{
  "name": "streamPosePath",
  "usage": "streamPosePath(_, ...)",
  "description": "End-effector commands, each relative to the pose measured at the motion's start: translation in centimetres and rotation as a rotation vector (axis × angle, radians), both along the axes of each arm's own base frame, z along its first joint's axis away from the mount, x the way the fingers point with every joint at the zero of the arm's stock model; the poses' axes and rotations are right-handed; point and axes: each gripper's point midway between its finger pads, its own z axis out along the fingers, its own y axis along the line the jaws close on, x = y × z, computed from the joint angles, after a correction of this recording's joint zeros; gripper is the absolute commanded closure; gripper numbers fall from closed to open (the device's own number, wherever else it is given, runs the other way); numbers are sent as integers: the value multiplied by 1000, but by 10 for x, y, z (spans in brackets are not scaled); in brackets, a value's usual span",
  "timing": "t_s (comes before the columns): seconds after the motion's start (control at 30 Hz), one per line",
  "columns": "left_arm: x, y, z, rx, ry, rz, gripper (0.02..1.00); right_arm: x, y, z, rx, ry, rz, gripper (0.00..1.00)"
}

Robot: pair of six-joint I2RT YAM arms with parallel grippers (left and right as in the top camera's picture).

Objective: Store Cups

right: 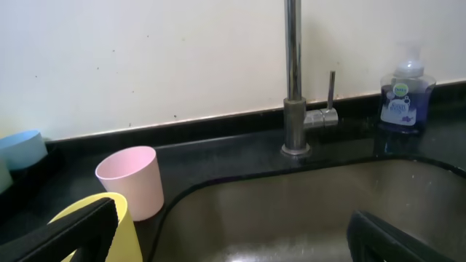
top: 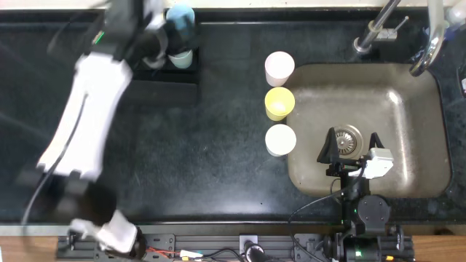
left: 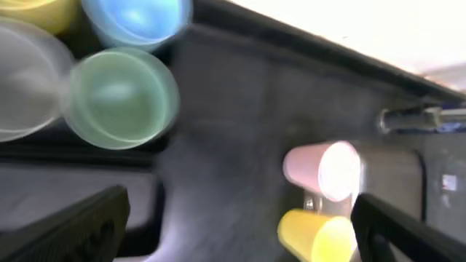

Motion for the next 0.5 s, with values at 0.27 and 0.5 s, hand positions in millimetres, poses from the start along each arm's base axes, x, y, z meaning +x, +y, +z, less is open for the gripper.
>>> streamPosePath(0.27,2,-145,-16,99,30,-94,18,0,2,-4,-6,0,11,3)
streamPosePath(0.5,5,-157,-76,163,122,-61,20,0,2,-4,-6,0,11,5)
